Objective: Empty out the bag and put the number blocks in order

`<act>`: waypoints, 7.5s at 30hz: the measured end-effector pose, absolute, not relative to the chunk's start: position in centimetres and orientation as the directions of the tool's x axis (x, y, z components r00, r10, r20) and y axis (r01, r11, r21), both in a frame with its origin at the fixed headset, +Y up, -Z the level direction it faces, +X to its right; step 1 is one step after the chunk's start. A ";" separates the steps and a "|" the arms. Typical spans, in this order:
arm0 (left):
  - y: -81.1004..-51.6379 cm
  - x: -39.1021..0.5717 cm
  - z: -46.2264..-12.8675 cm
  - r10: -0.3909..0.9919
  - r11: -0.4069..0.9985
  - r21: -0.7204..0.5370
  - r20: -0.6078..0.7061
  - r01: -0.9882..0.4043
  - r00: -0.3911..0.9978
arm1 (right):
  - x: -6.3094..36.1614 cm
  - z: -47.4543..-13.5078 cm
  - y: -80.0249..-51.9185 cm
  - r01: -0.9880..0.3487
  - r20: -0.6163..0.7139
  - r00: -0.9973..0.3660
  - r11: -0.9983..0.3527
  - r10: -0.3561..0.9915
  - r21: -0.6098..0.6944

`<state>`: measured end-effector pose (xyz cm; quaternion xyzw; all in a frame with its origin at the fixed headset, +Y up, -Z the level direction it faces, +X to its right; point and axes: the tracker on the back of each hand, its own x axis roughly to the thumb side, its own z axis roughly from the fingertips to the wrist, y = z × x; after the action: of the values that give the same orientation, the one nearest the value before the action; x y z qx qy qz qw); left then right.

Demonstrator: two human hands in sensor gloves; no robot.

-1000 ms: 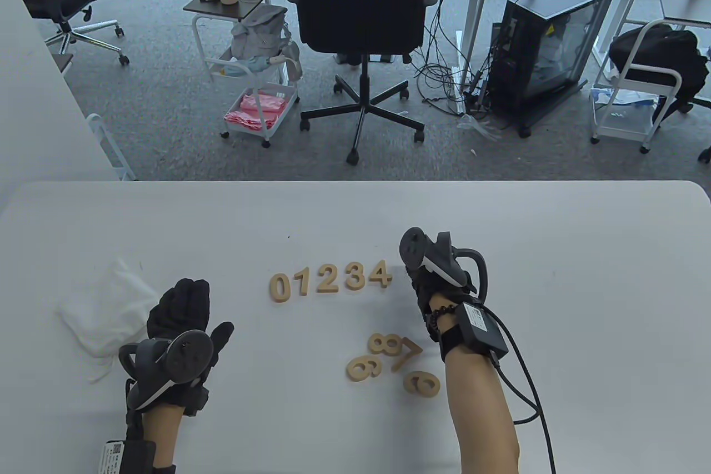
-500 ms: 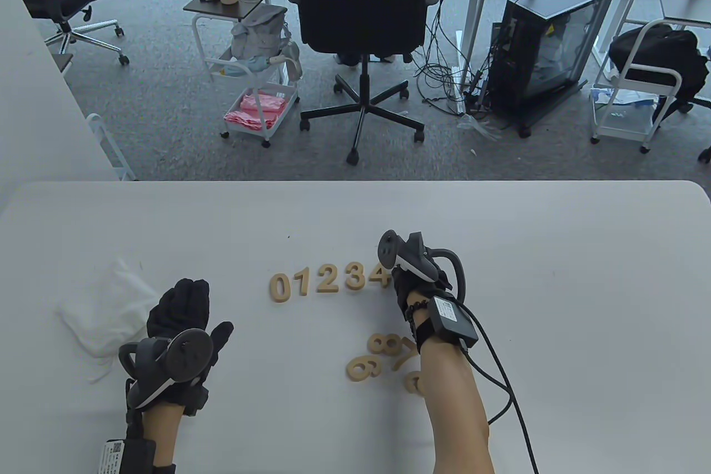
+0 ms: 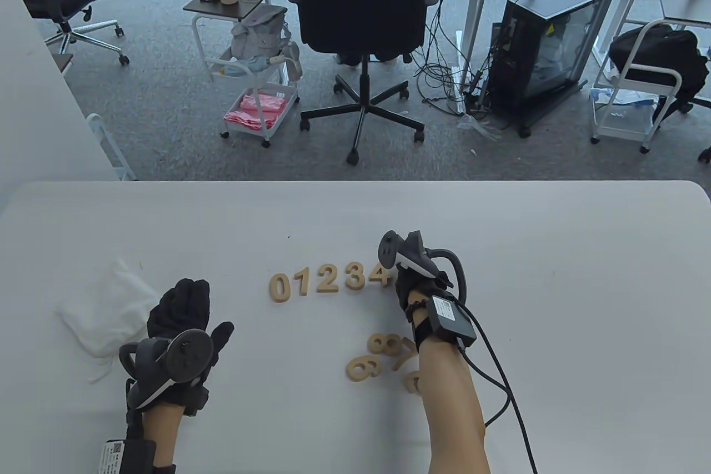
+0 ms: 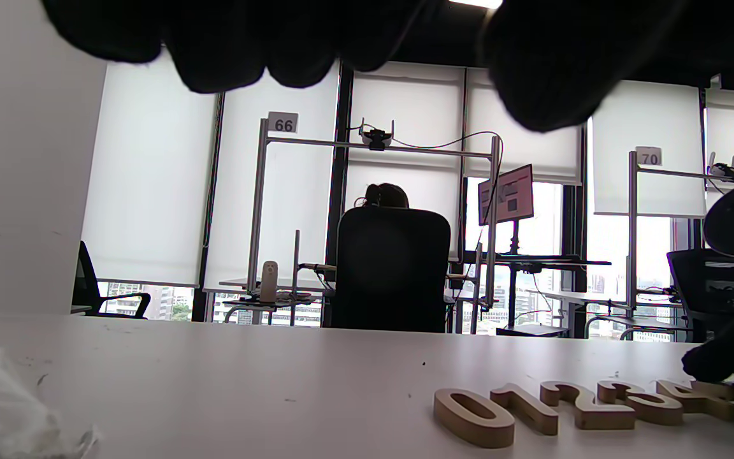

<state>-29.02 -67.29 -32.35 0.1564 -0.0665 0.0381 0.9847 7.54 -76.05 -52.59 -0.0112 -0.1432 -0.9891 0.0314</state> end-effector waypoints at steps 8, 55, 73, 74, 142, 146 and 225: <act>-67.3 -29.1 -32.3 0.059 0.946 0.307 0.142 -0.101 0.988 | 7.2 -52.4 -76.4 0.147 0.052 -0.989 -0.963 -0.138 0.228; -67.7 -28.5 -32.3 0.050 0.949 0.299 0.174 -0.101 0.984 | 13.5 -32.6 -66.9 -0.250 0.300 -0.932 -0.959 0.202 -0.134; -68.0 -28.2 -32.4 0.031 0.956 0.283 0.168 -0.078 0.985 | 10.2 -31.9 -74.1 0.156 0.455 -0.887 -0.980 -0.084 0.123; -68.0 -28.2 -32.4 0.031 0.956 0.283 0.168 -0.078 0.985 | 10.1 -31.9 -74.2 0.156 0.453 -0.887 -0.980 -0.083 0.126; -67.8 -28.7 -32.4 0.040 0.950 0.300 0.156 -0.086 0.987 | 22.4 -36.4 -77.0 -0.973 -0.135 0.124 0.147 0.983 0.179; -67.7 -28.6 -32.4 0.036 0.949 0.303 0.157 -0.083 0.987 | 22.7 -36.3 -75.6 -0.998 -0.083 -0.023 -0.018 0.996 0.054; -67.3 -28.6 -32.2 0.049 0.943 0.318 0.166 -0.101 0.985 | 13.3 -48.1 -72.2 -0.277 -0.212 -0.940 -0.961 0.268 0.016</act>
<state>-28.63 -67.29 -32.25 0.1651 -0.0783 0.0384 0.9824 13.32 -72.25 -48.14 0.1042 -0.0228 -0.9846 -0.1384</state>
